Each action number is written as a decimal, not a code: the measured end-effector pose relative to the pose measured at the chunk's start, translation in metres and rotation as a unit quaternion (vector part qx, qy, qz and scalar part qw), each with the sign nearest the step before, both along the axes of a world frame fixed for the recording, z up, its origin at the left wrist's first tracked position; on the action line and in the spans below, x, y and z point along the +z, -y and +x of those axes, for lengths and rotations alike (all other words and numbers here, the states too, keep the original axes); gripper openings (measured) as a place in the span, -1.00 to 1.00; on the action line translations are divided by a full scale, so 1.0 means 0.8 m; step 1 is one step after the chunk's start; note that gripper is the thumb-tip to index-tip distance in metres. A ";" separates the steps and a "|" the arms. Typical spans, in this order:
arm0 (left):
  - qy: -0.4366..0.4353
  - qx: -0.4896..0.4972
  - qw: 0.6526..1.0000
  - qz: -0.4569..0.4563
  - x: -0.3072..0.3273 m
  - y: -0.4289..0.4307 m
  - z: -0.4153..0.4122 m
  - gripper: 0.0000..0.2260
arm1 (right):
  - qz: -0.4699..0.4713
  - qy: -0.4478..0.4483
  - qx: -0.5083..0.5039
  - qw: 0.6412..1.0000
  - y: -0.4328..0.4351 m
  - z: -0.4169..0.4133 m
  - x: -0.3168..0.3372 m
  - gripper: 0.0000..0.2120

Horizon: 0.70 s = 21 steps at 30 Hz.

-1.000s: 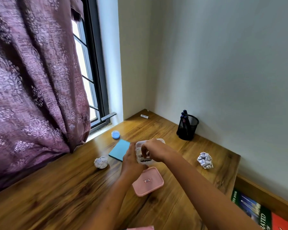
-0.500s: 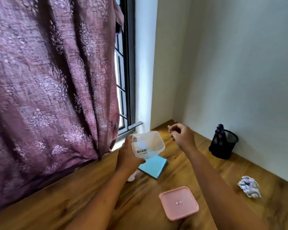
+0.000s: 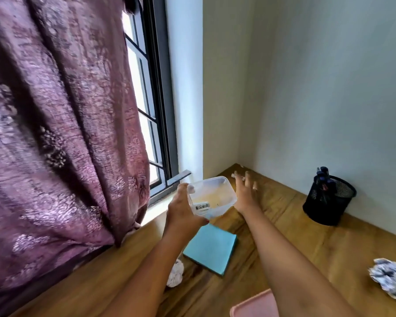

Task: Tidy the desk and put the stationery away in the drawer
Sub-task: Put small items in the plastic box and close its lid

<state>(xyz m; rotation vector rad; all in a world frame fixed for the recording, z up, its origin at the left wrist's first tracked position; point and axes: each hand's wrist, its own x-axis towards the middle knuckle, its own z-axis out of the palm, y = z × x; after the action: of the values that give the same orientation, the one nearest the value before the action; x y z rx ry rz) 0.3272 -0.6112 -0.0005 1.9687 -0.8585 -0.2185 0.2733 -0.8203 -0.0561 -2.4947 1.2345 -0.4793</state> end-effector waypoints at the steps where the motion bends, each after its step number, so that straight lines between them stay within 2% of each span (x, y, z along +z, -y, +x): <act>1: 0.001 -0.002 1.000 -0.008 -0.002 0.001 0.001 -0.35 | -0.011 -0.002 -0.006 1.000 0.008 0.005 -0.001 -0.41; 7: -0.015 0.008 1.000 -0.026 -0.011 -0.006 0.006 -0.35 | -0.082 0.038 -0.057 0.994 0.027 0.016 -0.006 -0.70; 11: -0.022 0.017 0.999 -0.034 -0.007 -0.023 0.004 -0.34 | -0.087 0.028 -0.049 0.995 0.007 -0.001 -0.005 -0.74; 13: -0.025 0.025 0.999 -0.038 -0.004 -0.038 0.002 -0.34 | -0.039 0.039 -0.033 0.998 -0.008 -0.021 0.001 -0.74; 15: -0.032 0.032 0.998 -0.052 0.001 -0.057 -0.003 -0.35 | 0.068 0.115 -0.029 0.991 -0.028 -0.043 0.014 -0.72; 16: -0.027 0.032 0.998 -0.055 0.005 -0.067 -0.008 -0.36 | 0.149 0.180 -0.038 0.972 -0.042 -0.055 0.022 -0.72; 18: -0.024 0.034 0.997 -0.066 0.016 -0.095 -0.020 -0.36 | 0.313 0.313 -0.041 0.896 -0.090 -0.081 0.043 -0.74; 19: -0.026 0.038 0.996 -0.075 0.022 -0.112 -0.028 -0.35 | 0.340 0.359 -0.033 0.869 -0.118 -0.096 0.053 -0.76; 21: -0.022 0.044 0.994 -0.093 0.030 -0.145 -0.044 -0.35 | 0.320 0.398 0.005 0.860 -0.171 -0.124 0.074 -0.79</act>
<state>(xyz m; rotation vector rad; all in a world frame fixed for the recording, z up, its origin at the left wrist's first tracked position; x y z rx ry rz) 0.2922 -0.4952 0.0239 1.8167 -0.7349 -0.1247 0.1743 -0.6834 0.0032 -1.4780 0.8340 -0.8205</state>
